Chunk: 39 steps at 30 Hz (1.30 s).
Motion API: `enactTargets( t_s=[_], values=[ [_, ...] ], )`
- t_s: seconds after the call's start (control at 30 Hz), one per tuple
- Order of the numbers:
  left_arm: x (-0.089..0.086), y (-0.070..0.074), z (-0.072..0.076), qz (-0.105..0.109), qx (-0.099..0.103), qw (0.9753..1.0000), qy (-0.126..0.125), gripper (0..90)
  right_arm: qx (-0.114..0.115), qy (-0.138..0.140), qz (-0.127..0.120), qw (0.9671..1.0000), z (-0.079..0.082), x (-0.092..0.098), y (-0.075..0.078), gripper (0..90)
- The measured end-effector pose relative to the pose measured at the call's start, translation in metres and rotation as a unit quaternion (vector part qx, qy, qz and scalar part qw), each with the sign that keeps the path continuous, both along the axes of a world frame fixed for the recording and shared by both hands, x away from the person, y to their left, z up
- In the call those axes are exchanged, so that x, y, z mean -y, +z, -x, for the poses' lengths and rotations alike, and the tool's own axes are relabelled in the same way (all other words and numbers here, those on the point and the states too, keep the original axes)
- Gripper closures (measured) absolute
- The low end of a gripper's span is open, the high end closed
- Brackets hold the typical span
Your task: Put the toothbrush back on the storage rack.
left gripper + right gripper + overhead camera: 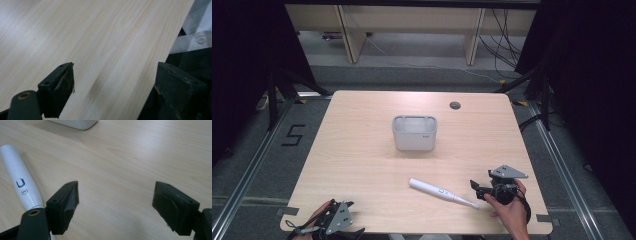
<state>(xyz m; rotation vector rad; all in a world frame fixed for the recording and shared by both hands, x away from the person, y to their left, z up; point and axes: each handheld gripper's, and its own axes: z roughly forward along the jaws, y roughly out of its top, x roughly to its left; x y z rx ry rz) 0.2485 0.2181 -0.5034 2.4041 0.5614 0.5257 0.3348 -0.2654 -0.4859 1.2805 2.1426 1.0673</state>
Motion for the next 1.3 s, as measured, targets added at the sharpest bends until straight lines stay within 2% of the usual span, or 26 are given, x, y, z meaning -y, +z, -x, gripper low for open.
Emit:
enactTargets(
  t_s=[0.07,0.2,0.23,0.27,0.33,0.37,0.4,0.47,0.5,0.53,0.57,0.63,0.7,0.73,0.77,0.83,0.87,0.97,1.0,1.07,1.1,1.17,1.2,1.23,1.27,1.3],
  values=[
    [0.0,0.0,0.0,-0.008,0.002,1.0,-0.001,15.5,0.003,0.003,-0.002,1.0,-0.001,0.0,0.0,22.4],
    [0.0,0.0,0.0,-0.001,0.0,1.0,0.001,15.5,-0.007,-0.007,-0.014,0.9999,0.002,-0.003,0.001,24.3],
    [0.0,0.0,0.0,-0.001,0.0,1.0,0.002,15.5,0.007,0.006,-0.003,1.0,0.001,-0.002,0.002,25.5],
    [0.0,0.0,0.0,-0.002,0.0,1.0,0.001,15.5,0.011,0.004,0.0,0.9999,0.002,-0.002,0.003,25.5],
    [0.0,-0.001,0.0,-0.005,-0.001,1.0,0.002,15.5,0.011,0.011,-0.01,0.9998,0.003,-0.004,0.005,26.3],
    [0.0,-0.001,-0.001,-0.008,0.005,1.0,0.002,15.5,0.018,0.017,-0.004,0.9997,0.004,-0.006,0.006,29.7],
    [0.0,0.0,-0.001,-0.009,0.003,1.0,0.002,15.5,0.006,0.014,-0.018,0.9997,0.007,-0.01,0.007,32.8],
    [0.0,0.0,0.0,-0.002,-0.002,1.0,0.0,15.5,0.011,0.033,-0.012,0.9993,0.008,-0.014,0.009,39.8],
    [0.0,0.0,0.0,-0.002,-0.001,1.0,0.001,15.5,0.004,0.033,-0.016,0.9993,0.012,-0.017,0.01,44.7],
    [0.0,0.0,0.0,-0.001,0.001,1.0,0.002,15.5,0.021,0.044,-0.01,0.9988,0.012,-0.019,0.012,46.3],
    [0.0,0.0,0.0,-0.002,0.001,1.0,0.002,15.5,0.017,0.04,-0.013,0.999,0.015,-0.023,0.014,49.6],
    [0.0,0.0,0.0,-0.004,0.0,1.0,0.0,15.5,0.025,0.052,-0.011,0.9983,0.019,-0.027,0.017,56.7],
    [0.0,0.0,0.0,-0.004,0.0,1.0,-0.001,15.5,0.04,0.075,-0.004,0.9964,0.021,-0.03,0.018,64.3],
    [0.0,0.0,0.0,-0.003,0.0,1.0,0.001,15.5,0.027,0.073,-0.014,0.9969,0.025,-0.035,0.018,66.4],
    [0.0,0.0,0.0,-0.004,0.001,1.0,0.002,15.5,0.038,0.084,-0.005,0.9957,0.025,-0.036,0.017,69.5],
    [0.0,0.0,-0.001,-0.009,0.003,1.0,0.001,15.5,0.031,0.101,-0.007,0.9944,0.027,-0.041,0.016,73.8],
    [0.001,-0.002,0.0,-0.002,0.0,1.0,0.007,15.5,0.034,0.106,-0.006,0.9938,0.029,-0.043,0.016,76.0],
    [0.0,0.0,0.0,-0.005,0.0,1.0,0.002,15.5,0.027,0.13,-0.005,0.9912,0.033,-0.051,0.015,83.1],
    [0.0,-0.001,0.0,-0.007,0.003,1.0,0.004,15.5,0.021,0.132,-0.006,0.991,0.035,-0.053,0.014,84.5],
    [0.0,-0.001,0.0,-0.007,0.003,1.0,0.003,15.5,0.033,0.149,0.005,0.9883,0.035,-0.056,0.013,87.5],
    [0.0,-0.001,0.0,-0.004,-0.001,1.0,0.001,15.5,0.024,0.152,0.002,0.9881,0.037,-0.058,0.013,88.4],
    [0.001,-0.002,0.0,-0.003,0.001,1.0,0.009,15.5,0.023,0.16,0.009,0.9867,0.038,-0.06,0.011,89.5],
    [0.0,-0.001,0.0,-0.01,0.006,0.9999,0.001,15.5,0.012,0.162,0.004,0.9867,0.04,-0.062,0.01,89.7],
    [0.0,-0.001,0.0,-0.003,-0.001,1.0,0.0,15.5,0.016,0.169,0.008,0.9855,0.04,-0.063,0.009,89.8],
    [0.0,-0.001,0.0,-0.003,-0.001,1.0,0.002,15.5,0.005,0.175,0.008,0.9845,0.041,-0.065,0.008,89.8],
    [0.0,-0.001,0.0,-0.005,0.001,1.0,0.003,15.5,0.013,0.177,0.014,0.9841,0.041,-0.066,0.007,89.8]
  ],
)
